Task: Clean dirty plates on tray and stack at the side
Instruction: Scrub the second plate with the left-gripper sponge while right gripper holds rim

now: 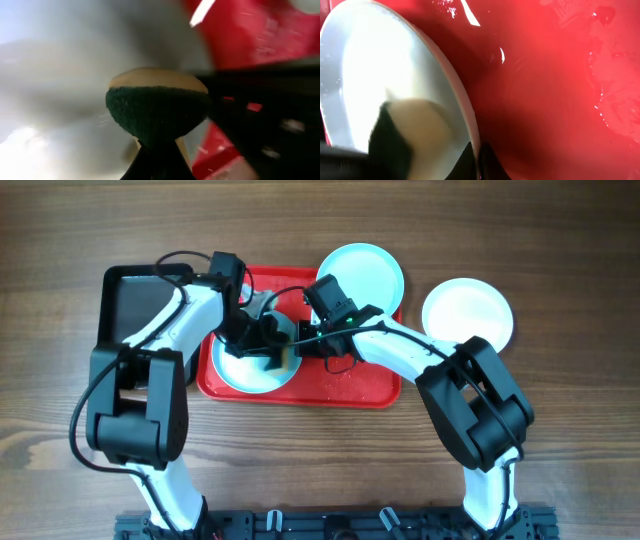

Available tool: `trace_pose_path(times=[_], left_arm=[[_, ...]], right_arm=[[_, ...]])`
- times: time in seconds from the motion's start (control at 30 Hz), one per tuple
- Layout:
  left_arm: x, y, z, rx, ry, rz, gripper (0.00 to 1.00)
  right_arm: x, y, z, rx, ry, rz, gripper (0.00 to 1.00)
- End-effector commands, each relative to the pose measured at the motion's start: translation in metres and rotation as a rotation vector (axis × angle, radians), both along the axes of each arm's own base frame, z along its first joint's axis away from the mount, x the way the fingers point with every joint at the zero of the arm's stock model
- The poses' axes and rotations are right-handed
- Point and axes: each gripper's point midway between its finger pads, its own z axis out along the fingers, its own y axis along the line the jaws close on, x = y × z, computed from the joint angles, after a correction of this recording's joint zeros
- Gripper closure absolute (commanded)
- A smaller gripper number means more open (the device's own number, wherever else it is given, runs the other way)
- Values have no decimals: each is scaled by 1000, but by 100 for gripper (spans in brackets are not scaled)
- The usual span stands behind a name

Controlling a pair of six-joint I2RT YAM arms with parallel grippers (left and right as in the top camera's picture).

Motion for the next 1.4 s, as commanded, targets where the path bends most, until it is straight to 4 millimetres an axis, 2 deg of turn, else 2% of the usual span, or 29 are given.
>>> trace_pose_path(times=[0.0, 0.07, 0.13, 0.27, 0.4, 0.53, 0.63, 0.73, 0.83, 0.93, 1.0, 1.1, 1.37], left_arm=[[3, -21, 9, -149, -61, -102, 96], [15, -13, 2, -81, -84, -45, 96], [49, 24, -14, 165, -144, 170, 96], [69, 62, -18, 375, -210, 335, 96], [71, 99, -17, 571, -235, 466, 96], [51, 121, -18, 692, -168, 556, 96], [29, 116, -21, 688, -74, 518, 96], [-1, 100, -24, 621, 68, 460, 96], [-23, 78, -23, 501, 171, 342, 96], [-32, 48, -18, 323, 212, 223, 96], [-32, 30, -13, 207, 210, 162, 96], [-25, 15, -9, 110, 171, 121, 96], [22, 7, -9, 61, -29, 132, 96]], right_arm=[[-4, 0, -12, -6, 29, 17, 96], [-4, 0, -12, -7, 28, 17, 96], [-4, 0, -12, -7, 29, 17, 96], [-4, 0, -12, -7, 29, 17, 96], [-4, 0, -12, -7, 29, 18, 96], [-4, 0, -12, -7, 28, 18, 96], [-4, 0, -12, -7, 29, 17, 96], [-5, 0, -12, -8, 29, 17, 96], [-4, 0, -12, -8, 29, 18, 96], [-5, 1, -12, -5, 30, 19, 96], [-6, 2, -11, 2, 35, 23, 96], [-7, 3, -11, 9, 40, 28, 96], [-8, 3, -11, 8, 45, 30, 96]])
